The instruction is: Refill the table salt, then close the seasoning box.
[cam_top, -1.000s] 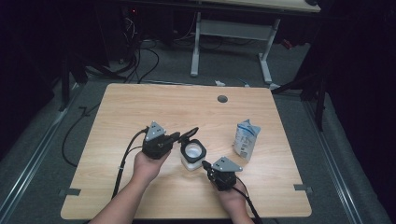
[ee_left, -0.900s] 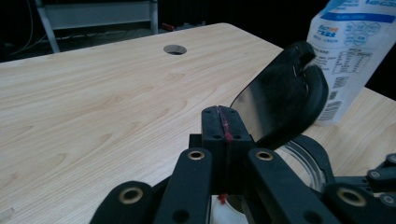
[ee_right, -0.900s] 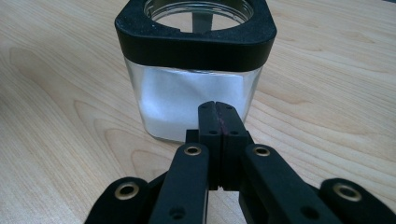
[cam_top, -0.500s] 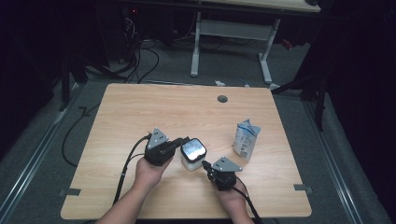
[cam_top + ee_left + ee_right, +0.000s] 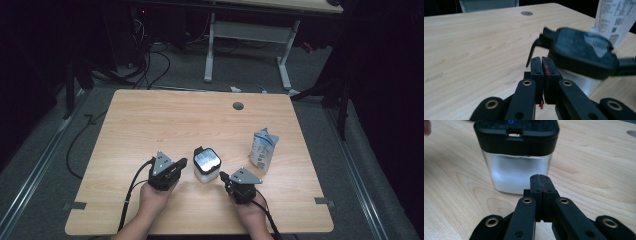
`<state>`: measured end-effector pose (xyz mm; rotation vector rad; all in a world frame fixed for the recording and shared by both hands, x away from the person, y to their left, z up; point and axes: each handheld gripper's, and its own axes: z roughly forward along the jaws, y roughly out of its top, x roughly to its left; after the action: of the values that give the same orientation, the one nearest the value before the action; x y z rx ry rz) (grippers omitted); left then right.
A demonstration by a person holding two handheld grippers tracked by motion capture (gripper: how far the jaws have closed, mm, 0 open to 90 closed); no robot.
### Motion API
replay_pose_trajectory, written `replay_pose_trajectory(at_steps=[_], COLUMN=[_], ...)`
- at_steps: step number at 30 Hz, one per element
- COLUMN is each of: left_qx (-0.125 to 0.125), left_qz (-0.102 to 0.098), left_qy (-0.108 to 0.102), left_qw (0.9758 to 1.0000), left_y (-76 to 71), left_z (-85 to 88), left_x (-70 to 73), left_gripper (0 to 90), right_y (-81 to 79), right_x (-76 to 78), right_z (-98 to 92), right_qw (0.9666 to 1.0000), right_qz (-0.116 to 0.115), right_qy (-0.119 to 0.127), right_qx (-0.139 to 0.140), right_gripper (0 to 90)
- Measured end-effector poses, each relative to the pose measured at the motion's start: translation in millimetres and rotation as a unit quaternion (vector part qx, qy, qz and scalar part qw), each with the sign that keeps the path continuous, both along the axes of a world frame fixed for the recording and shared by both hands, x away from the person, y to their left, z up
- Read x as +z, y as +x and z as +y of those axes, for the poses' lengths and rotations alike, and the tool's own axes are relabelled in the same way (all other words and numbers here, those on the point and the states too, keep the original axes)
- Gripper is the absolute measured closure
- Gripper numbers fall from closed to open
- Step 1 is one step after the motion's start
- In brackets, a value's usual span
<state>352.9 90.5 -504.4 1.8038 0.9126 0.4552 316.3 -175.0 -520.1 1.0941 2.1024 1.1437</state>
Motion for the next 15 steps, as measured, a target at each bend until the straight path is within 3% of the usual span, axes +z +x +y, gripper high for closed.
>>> replay_pose_trajectory(at_steps=[7,15], left_qx=[-0.005,-0.016], left_qz=[0.009,0.019], left_qy=[0.007,0.010], left_qw=[0.9999,0.9996], left_y=[-9.8,-11.2], left_z=[0.5,-12.5], left_x=[-9.7,-16.3], left_gripper=[84.8,86.7], right_y=[2.6,15.1], right_x=[4.6,2.5], right_z=[-9.2,-14.6], right_qw=[0.9998,0.9994], right_qz=[0.000,0.008], right_qy=[0.001,-0.002], right_qx=[-0.017,-0.032], right_gripper=[90.0,90.0])
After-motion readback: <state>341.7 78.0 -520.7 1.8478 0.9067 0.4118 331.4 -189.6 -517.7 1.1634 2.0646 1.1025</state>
